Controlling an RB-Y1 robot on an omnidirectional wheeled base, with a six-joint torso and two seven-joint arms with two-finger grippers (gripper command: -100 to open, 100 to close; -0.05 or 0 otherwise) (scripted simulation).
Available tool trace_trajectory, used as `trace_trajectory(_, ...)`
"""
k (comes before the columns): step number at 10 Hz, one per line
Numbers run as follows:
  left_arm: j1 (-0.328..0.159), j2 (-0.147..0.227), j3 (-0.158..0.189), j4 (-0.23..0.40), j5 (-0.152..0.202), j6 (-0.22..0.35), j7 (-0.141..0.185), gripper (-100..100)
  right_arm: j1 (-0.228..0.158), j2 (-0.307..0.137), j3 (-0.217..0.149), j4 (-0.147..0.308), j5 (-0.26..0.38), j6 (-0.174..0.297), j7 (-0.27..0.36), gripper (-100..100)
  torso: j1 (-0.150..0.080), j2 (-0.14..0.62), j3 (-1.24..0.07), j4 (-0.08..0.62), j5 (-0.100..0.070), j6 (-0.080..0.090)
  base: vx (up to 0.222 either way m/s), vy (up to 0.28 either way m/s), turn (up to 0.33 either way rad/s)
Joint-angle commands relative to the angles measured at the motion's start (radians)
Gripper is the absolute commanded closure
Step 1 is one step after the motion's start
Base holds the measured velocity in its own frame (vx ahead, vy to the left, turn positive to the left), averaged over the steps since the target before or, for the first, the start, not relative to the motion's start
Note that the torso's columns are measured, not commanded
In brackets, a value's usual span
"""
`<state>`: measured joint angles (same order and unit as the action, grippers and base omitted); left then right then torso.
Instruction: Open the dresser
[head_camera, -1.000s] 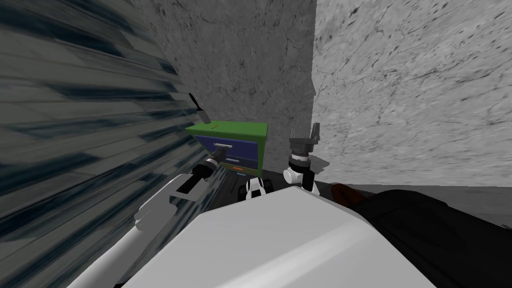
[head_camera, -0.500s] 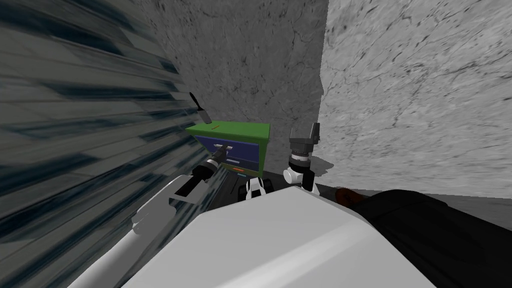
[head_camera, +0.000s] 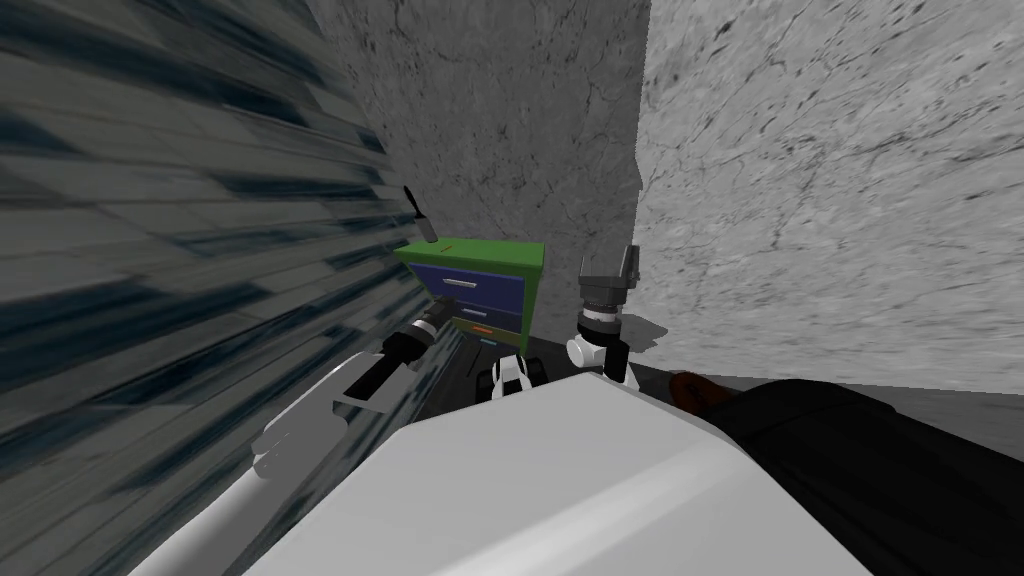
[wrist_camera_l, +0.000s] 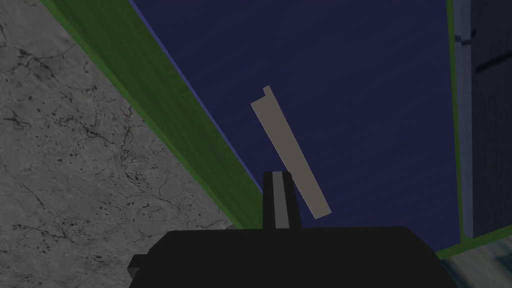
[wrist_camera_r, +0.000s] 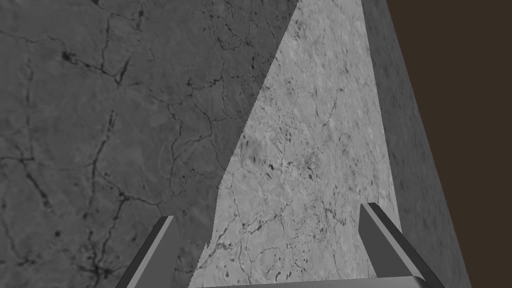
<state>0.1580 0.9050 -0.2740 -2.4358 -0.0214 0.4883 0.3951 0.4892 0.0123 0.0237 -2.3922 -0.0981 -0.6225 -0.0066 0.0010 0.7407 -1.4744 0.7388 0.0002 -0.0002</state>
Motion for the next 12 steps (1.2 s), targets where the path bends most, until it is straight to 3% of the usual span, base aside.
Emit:
trace_trajectory(1,-0.005,-0.003,-0.001,0.011,0.001,-0.001,-0.001,-100,0.0,0.0,0.0,0.0,0.0,0.0,0.0,0,-0.004,-0.007,-0.004,-0.002,-0.001,0.001,0.056,-0.047,-0.085)
trace_trajectory(5,-0.009,-0.007,-0.001,0.02,0.003,-0.001,-0.002,-100,0.001,0.0,0.0,0.0,0.0,0.0,0.0,0,-0.001,-0.004,-0.003,-0.001,0.0,0.0,0.111,-0.072,-0.043)
trace_trajectory(8,-0.039,0.008,0.036,0.08,0.032,-0.007,0.011,-100,0.0,0.0,0.0,0.0,0.0,0.0,0.0,0,0.0,0.003,0.002,0.001,0.0,0.0,-0.006,-0.037,-0.14)
trace_trajectory(9,-0.036,0.0,0.023,0.07,0.022,-0.004,0.006,-100,0.0,0.0,0.0,0.0,0.0,0.0,0.0,0,-0.001,0.0,0.0,0.0,0.0,0.0,-0.013,-0.017,-0.03)
trace_trajectory(10,-0.021,-0.002,0.013,0.043,0.014,-0.003,0.002,100,0.0,0.0,0.0,0.0,0.0,0.0,0.0,0,0.0,-0.003,-0.002,-0.001,0.0,0.0,-0.002,0.02,0.246)
trace_trajectory(12,-0.027,0.002,0.011,0.043,0.019,-0.003,0.004,100,0.0,0.0,0.0,0.0,0.0,0.0,0.0,0,0.002,-0.004,-0.003,-0.001,0.001,0.0,0.005,0.033,0.094)
